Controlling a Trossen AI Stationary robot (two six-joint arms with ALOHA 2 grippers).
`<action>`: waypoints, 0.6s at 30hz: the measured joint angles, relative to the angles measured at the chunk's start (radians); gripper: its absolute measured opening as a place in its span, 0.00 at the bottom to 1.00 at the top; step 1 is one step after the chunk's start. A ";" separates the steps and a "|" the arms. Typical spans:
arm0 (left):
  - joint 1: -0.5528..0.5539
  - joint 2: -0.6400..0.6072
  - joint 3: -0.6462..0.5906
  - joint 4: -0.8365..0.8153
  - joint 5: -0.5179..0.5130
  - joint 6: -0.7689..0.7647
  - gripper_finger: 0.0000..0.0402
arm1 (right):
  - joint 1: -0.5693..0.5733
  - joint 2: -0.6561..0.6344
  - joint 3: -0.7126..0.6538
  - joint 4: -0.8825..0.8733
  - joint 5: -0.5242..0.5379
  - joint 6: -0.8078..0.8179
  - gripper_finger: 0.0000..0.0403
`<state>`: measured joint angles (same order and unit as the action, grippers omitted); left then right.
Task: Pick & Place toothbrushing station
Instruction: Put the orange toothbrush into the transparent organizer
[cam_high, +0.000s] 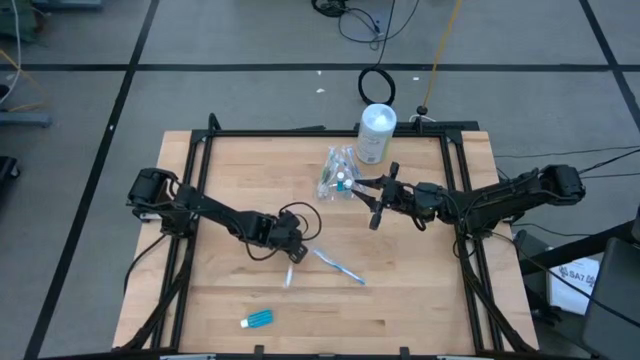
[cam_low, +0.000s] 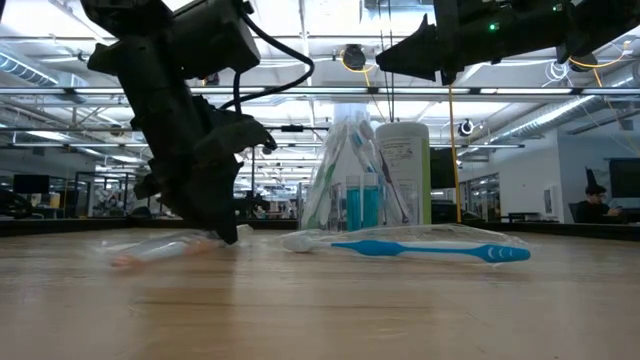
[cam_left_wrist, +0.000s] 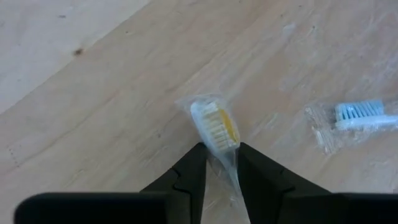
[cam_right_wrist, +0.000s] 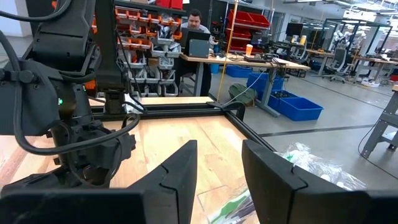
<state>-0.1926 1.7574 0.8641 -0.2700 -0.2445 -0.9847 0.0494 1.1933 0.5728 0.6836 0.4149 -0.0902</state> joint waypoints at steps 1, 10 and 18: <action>0.002 0.000 0.000 0.003 -0.002 -0.008 0.22 | 0.000 0.000 0.000 -0.001 0.000 0.000 0.29; 0.005 -0.004 -0.001 0.017 -0.050 -0.022 0.13 | 0.000 0.000 0.000 -0.008 0.000 0.000 0.29; 0.007 -0.086 -0.004 0.041 -0.165 0.044 0.02 | 0.000 0.000 0.000 -0.010 0.000 0.000 0.29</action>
<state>-0.1852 1.6710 0.8600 -0.2293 -0.4090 -0.9404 0.0494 1.1933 0.5728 0.6739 0.4151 -0.0906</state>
